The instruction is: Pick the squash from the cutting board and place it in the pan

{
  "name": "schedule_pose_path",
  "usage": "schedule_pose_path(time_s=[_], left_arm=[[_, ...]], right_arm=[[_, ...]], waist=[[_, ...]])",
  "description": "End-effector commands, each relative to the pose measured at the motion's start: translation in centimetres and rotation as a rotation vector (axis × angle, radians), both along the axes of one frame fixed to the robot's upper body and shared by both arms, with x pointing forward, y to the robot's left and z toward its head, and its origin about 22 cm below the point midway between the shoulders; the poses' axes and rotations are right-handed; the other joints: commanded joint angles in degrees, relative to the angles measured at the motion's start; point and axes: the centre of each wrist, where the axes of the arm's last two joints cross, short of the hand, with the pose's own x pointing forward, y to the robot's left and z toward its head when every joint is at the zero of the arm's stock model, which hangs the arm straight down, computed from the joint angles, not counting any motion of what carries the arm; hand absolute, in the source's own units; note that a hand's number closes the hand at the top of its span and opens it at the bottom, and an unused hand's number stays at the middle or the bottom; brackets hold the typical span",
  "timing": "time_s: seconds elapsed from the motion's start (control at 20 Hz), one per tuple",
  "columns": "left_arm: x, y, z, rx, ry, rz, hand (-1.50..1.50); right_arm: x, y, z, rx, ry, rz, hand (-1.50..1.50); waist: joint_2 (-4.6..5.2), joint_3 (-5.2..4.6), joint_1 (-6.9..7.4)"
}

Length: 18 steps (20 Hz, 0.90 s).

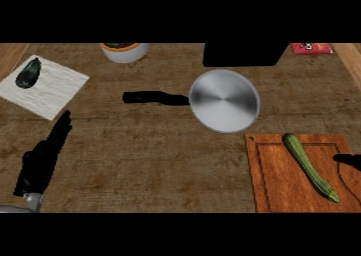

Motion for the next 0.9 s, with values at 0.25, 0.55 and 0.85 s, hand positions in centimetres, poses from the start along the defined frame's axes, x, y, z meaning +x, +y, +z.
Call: schedule_pose_path(time_s=[0.25, 0.55, 0.85], left_arm=[[-1.6, -1.9, 0.3, 0.007, 0.037, 0.02, 0.0], [-1.0, -1.4, 1.4, 0.023, 0.02, -0.013, 0.0], [-1.5, -1.8, 0.9, 0.023, 0.041, -0.011, 0.0]], right_arm=[[-2.1, -4.8, 7.5, -0.385, 0.222, 0.202, -1.5], [1.2, -3.0, 11.1, -0.429, 0.324, 0.391, -1.5], [3.8, 0.9, 11.2, -0.473, 0.423, 0.521, -1.5]], waist=[[-0.06, -0.06, 1.0], [0.2, -0.06, 1.85], [0.25, -0.04, 2.05]])
